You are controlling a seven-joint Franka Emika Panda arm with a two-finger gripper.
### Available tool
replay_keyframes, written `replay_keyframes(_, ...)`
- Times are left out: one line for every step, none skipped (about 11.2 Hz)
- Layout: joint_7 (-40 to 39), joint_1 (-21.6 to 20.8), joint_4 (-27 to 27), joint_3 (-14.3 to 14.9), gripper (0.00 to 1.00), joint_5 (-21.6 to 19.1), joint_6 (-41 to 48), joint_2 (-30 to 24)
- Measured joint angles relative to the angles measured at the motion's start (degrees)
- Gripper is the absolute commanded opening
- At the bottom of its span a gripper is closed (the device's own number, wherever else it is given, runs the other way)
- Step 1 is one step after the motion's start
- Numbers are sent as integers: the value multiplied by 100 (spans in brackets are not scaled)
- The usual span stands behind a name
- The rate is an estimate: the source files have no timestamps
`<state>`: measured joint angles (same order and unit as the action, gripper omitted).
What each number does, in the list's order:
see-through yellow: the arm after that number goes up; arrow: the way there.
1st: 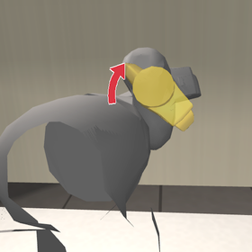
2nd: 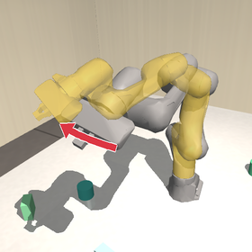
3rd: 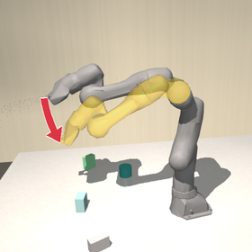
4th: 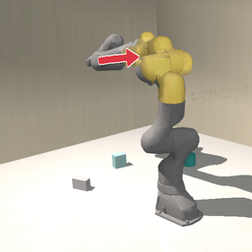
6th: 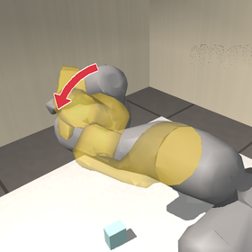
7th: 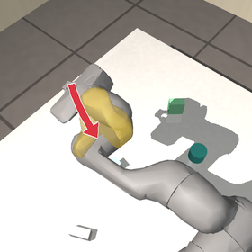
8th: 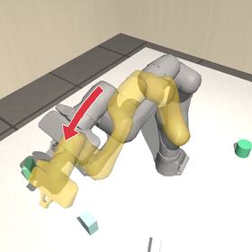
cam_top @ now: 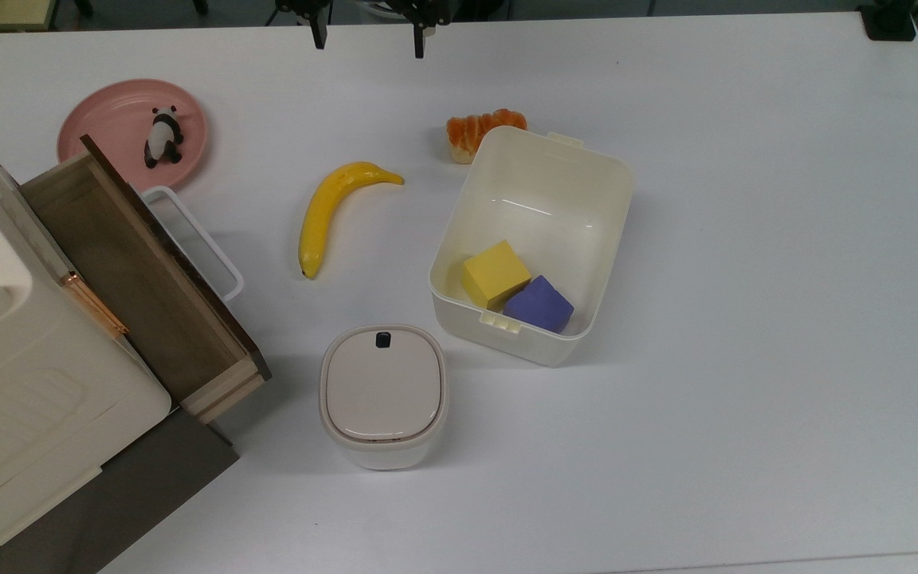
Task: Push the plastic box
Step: 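Lower the open gripper toward the cream plastic box rim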
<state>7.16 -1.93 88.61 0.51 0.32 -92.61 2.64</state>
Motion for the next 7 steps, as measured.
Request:
replay_keyframes(0, 0, 0, 0, 100, 0, 0, 0)
replay_keyframes(0, 0, 0, 0, 100, 0, 0, 0)
replay_keyframes(0, 0, 0, 0, 100, 0, 0, 0)
replay_keyframes(-1, 0, 0, -1, 100, 0, 0, 0)
replay_keyframes(-11, -1, 0, -8, 100, 0, 0, 1)
replay_keyframes(-61, -3, 1, -17, 100, 0, 0, 2)
replay_keyframes(-145, -8, 1, -23, 100, 0, 0, 3)
